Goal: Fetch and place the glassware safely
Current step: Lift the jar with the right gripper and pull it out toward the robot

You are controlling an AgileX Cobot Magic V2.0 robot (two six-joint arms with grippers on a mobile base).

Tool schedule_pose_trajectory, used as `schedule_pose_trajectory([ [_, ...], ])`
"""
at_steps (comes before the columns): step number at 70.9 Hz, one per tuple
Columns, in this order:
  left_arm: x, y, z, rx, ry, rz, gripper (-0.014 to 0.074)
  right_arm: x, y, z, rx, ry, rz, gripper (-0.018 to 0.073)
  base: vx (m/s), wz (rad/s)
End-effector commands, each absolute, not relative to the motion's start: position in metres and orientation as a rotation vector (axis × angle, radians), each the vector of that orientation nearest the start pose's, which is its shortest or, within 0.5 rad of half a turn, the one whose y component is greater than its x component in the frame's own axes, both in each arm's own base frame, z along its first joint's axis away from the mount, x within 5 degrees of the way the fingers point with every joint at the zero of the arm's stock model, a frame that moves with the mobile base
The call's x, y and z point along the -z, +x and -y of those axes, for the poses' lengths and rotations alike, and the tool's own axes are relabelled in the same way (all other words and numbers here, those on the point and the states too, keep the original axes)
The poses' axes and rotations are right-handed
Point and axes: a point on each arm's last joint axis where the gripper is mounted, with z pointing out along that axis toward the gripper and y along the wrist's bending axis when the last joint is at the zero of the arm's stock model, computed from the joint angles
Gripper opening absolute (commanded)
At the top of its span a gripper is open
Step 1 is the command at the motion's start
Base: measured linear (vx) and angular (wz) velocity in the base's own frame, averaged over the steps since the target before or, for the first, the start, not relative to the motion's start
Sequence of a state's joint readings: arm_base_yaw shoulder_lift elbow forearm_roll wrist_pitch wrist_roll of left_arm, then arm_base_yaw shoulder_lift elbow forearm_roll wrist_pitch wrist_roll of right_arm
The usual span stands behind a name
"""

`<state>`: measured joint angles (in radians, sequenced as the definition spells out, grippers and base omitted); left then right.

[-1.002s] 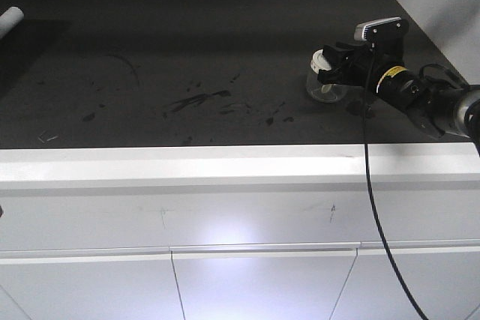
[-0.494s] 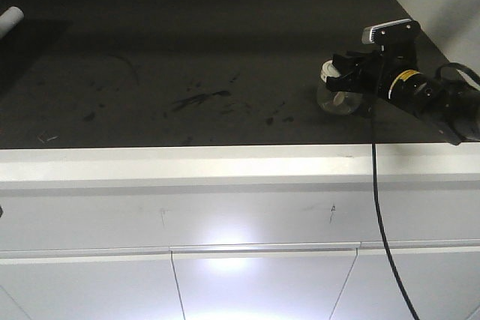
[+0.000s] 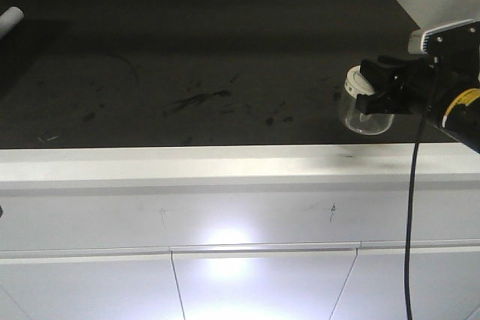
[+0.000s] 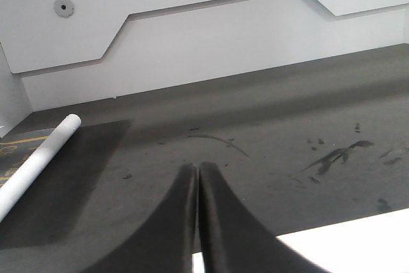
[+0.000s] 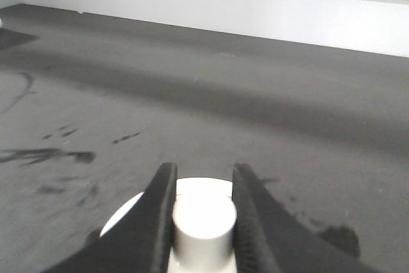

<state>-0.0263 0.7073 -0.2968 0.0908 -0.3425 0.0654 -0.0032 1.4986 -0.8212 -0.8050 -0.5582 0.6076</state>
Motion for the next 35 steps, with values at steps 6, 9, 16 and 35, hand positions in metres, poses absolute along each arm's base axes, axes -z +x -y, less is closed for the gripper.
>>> schedule_pose_trajectory([
  [6, -0.295, 0.146, 0.007, -0.064, 0.144, -1.436, -0.0007, -0.304, 0.281, -0.038, -0.306, -0.393, -1.524, -0.0003, 0.0, 0.0],
  [9, -0.295, 0.146, 0.007, -0.064, 0.144, -1.436, -0.0007, -0.303, 0.273, -0.039, -0.31, -0.392, -1.522, -0.0003, 0.0, 0.0],
  [16, -0.295, 0.146, 0.007, -0.064, 0.144, -1.436, -0.0007, -0.304, 0.256, -0.041, -0.324, -0.39, -1.514, -0.0003, 0.0, 0.0],
  [35, -0.295, 0.146, 0.007, -0.064, 0.144, -1.436, -0.0007, -0.307, 0.228, -0.086, -0.448, -0.543, -1.472, -0.0003, 0.0, 0.0],
])
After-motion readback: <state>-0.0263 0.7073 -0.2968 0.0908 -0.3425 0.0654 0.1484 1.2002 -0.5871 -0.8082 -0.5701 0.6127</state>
